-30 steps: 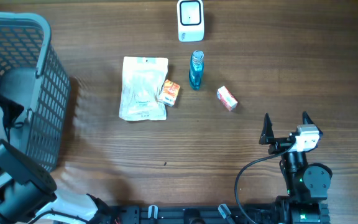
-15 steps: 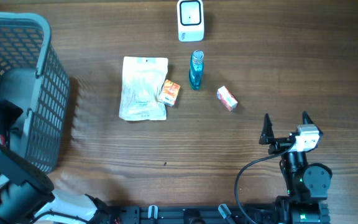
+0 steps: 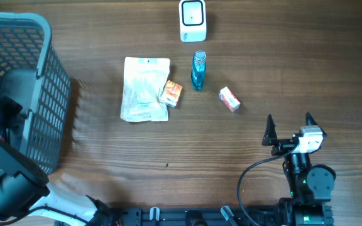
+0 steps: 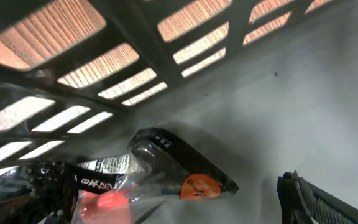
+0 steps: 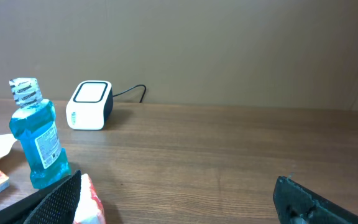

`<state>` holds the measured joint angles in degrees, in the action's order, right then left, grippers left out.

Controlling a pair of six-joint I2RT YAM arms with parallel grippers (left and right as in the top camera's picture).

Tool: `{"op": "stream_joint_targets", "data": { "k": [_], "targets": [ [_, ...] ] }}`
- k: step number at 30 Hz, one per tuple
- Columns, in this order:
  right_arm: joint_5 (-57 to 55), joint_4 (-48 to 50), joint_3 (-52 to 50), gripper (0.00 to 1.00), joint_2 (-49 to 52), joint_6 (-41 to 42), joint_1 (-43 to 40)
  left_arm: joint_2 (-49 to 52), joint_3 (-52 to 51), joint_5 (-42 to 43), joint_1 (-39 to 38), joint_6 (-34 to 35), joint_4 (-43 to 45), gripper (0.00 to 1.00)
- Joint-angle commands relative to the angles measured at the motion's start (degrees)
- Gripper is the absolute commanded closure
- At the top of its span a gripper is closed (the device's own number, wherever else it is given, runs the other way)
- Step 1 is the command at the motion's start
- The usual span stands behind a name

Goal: Scan the item barcode
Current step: 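Swing the left gripper back down into the basket, then grasp the black and orange snack packet in the basket with the left gripper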

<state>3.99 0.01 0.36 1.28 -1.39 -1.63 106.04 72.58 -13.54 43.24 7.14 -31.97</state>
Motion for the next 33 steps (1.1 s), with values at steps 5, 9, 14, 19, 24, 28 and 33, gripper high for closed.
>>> {"op": "stream_joint_targets", "data": {
  "k": [5, 9, 14, 19, 24, 28, 33],
  "targets": [
    [-0.57, 0.09, -0.07, 0.0, -0.15, 0.28, 0.28, 4.68, -0.37, 6.93, 0.33, -0.92, -4.13, 0.02],
    [-0.57, 0.07, -0.07, 0.0, -0.15, 0.28, 0.28, 4.66, -0.35, 17.9, 0.26, -0.92, -5.01, 0.12],
    [-0.57, 0.09, -0.07, 0.0, -0.15, 0.26, 0.28, 4.42, -0.35, 30.1, 0.26, -0.68, -4.94, 0.2],
    [-0.57, 0.09, -0.07, 0.0, -0.15, 0.28, 0.28, 3.72, -0.35, 30.01, 0.28, -0.61, -6.08, 0.33],
    [-0.57, 0.09, -0.07, 0.0, -0.15, 0.28, 0.28, 2.47, -0.35, 24.5, 0.28, 1.05, -7.45, 0.35],
    [-0.57, 0.07, -0.07, 0.0, -0.15, 0.26, 0.28, 2.08, -0.15, 15.13, 0.28, 2.78, -9.97, 0.35],
    [-0.57, 0.09, -0.07, 0.0, -0.15, 0.26, 0.28, -2.4, 1.79, 15.19, 0.28, 9.18, -10.34, 0.37]
  ]
}}
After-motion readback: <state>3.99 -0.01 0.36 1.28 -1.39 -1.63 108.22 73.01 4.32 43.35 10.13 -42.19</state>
